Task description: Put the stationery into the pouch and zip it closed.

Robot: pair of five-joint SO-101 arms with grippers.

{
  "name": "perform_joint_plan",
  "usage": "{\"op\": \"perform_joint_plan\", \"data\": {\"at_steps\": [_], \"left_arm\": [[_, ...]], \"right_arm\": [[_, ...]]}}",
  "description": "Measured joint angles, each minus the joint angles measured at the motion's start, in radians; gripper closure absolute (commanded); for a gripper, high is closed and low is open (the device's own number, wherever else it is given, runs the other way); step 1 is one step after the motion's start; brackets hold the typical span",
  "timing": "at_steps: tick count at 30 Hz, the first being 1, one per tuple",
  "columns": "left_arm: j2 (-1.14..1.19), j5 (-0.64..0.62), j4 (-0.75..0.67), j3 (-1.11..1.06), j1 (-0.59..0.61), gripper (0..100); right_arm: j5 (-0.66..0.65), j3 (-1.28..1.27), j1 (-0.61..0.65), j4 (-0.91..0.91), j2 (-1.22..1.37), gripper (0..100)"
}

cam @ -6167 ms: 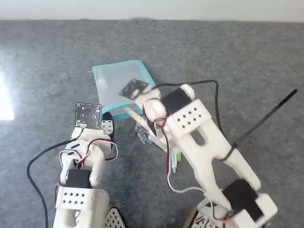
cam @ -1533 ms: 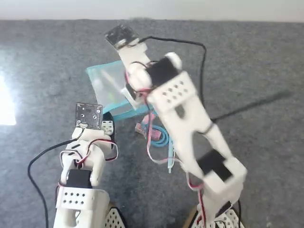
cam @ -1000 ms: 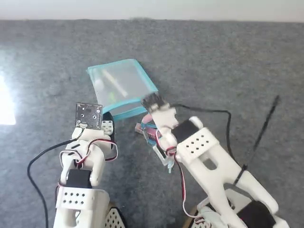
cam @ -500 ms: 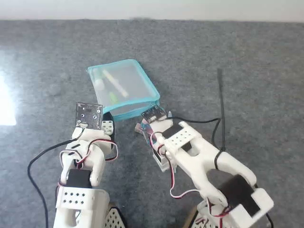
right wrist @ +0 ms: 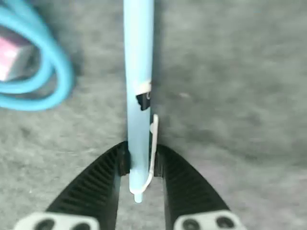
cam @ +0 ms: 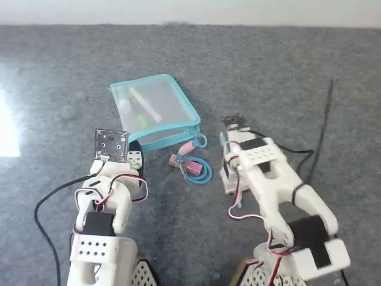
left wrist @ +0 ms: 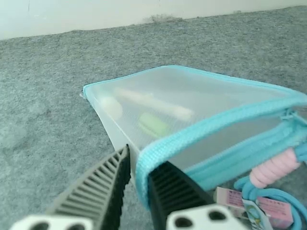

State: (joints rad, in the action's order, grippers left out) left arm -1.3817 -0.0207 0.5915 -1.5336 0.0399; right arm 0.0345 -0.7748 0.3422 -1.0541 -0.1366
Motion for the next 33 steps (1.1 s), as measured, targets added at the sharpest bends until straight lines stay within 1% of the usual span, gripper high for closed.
{"op": "perform_joint_plan", "data": {"at_steps": [7,10,13,18,20,23,29,33], "left_arm": [[0.000,0.000,0.000,0.000,0.000,99],[0.000,0.000,0.000,0.000,0.000,99],[0.000,0.000,0.000,0.000,0.000,99],[0.000,0.000,0.000,0.000,0.000,99],[0.000,0.000,0.000,0.000,0.000,99],[0.000,0.000,0.000,0.000,0.000,99],[0.000,0.000,0.000,0.000,0.000,99],[0.000,0.000,0.000,0.000,0.000,99]], "right_arm": [[-0.143,0.002,-0.018,-0.009,-0.316,99.1],[-0.164,0.071,-0.003,-0.103,-0.439,99.2],[-0.190,0.212,0.083,-0.249,-0.480,99.2],[-0.256,0.443,0.301,-0.509,-0.425,99.1],[-0.262,0.516,0.361,-0.608,-0.359,99.1],[-0.275,0.594,0.391,-0.694,-0.249,99.1],[-0.327,0.608,0.393,-0.701,-0.135,99.1],[-0.330,0.608,0.393,-0.703,-0.098,99.1]]}}
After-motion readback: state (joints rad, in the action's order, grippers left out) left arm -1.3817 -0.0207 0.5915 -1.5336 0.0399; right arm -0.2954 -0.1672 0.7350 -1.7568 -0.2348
